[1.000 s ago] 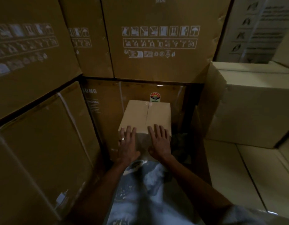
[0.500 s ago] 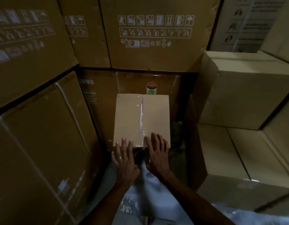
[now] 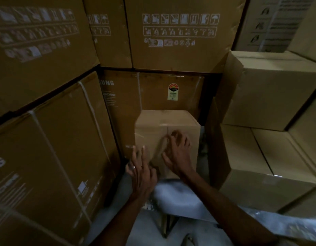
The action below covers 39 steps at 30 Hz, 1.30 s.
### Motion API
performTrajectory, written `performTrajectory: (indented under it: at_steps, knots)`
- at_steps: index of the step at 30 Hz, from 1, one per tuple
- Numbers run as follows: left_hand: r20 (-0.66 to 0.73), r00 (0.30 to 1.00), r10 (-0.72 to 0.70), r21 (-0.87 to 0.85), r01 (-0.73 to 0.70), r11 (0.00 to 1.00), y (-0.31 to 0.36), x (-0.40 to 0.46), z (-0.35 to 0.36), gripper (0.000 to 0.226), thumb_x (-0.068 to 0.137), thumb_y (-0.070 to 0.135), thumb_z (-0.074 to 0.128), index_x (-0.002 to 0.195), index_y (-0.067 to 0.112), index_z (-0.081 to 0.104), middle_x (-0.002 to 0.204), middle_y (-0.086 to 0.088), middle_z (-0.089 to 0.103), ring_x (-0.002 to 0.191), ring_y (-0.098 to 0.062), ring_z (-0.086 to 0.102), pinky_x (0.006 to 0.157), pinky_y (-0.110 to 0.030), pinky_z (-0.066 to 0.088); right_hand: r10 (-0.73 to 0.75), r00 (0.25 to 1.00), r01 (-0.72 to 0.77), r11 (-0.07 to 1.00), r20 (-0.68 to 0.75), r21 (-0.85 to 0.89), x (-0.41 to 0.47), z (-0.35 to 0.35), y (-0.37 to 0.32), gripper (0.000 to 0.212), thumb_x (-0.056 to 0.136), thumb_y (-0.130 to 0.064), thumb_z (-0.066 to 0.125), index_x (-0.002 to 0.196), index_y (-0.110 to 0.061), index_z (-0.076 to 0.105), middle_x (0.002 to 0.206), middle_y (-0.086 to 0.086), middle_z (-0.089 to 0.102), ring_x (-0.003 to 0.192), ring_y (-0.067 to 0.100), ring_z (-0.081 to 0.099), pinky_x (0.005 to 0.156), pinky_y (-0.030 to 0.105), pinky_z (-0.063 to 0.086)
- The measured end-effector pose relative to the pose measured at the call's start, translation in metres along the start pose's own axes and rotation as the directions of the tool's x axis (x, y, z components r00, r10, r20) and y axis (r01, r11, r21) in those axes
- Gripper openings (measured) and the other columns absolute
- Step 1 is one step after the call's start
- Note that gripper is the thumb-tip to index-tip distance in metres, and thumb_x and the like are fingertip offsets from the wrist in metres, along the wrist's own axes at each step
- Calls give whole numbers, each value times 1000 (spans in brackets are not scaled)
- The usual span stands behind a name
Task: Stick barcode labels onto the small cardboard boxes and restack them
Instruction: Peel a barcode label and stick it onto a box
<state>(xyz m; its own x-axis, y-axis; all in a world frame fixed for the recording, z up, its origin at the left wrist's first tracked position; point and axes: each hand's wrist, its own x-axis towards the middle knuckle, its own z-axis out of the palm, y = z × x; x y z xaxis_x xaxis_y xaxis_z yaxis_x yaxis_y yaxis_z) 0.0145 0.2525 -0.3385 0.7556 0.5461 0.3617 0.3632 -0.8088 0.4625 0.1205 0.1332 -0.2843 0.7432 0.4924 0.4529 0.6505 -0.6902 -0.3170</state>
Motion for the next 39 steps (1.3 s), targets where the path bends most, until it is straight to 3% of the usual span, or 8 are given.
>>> performTrajectory:
  at_steps: [4,10,19,22,27,30,34,39]
  knots:
    - [-97,995,-18,-81,10,997,14,23,-30,93,86,32,63,163,23,13,170,-12,-2,144,-44,30,112,-61,28,-76,989,73,997,-127,-31,23,-21,-24,60,81,-48,63,133,-21,52,150,17,34,139,37,27,108,52,26]
    - [31,982,184,-111,-180,977,-16,31,-27,62,93,56,35,153,39,40,168,8,22,156,-19,11,119,-64,14,-27,999,29,998,45,-53,-14,6,-25,39,97,-50,36,122,-25,53,128,8,48,120,28,46,101,43,34]
    - [-93,972,214,-264,-231,936,-11,3,-20,62,82,34,64,142,23,57,161,-2,37,152,-29,19,120,-45,28,97,991,-105,990,88,91,-25,-1,-21,59,95,-60,25,127,-22,56,139,10,48,132,29,39,107,40,22]
    - [-112,970,214,-288,-238,928,8,-15,-23,62,78,43,61,136,22,62,156,-4,44,144,-27,32,115,-45,32,193,974,-216,949,120,228,-12,-16,-6,54,94,-59,30,111,-23,67,127,1,61,129,21,46,107,38,20]
    - [-175,948,267,-458,-318,830,37,-44,-21,60,78,34,66,135,16,61,142,0,56,130,-16,53,109,-40,43,316,919,-394,782,237,483,17,-50,35,28,99,-41,60,96,-19,76,93,-1,75,87,16,69,92,45,55]
    - [-150,977,154,-625,-214,751,45,-35,-33,54,83,32,55,137,22,56,136,2,52,113,-18,58,95,-31,49,278,908,-397,809,314,433,24,-61,44,14,96,-25,69,104,-13,72,101,4,74,95,18,70,78,25,57]
    - [-125,986,110,-495,-158,854,30,25,-42,51,85,30,43,130,21,65,133,-4,55,115,-15,53,99,-41,45,219,907,-283,950,360,134,10,-56,12,51,89,-62,61,124,-26,59,124,8,62,113,26,57,100,40,45]
    - [284,956,74,-141,-35,989,4,70,-30,57,90,50,34,145,46,49,168,8,22,154,-24,5,123,-56,10,87,899,-56,995,430,-84,-44,-41,-18,90,89,-76,44,158,-26,16,166,15,8,153,40,3,122,61,1]
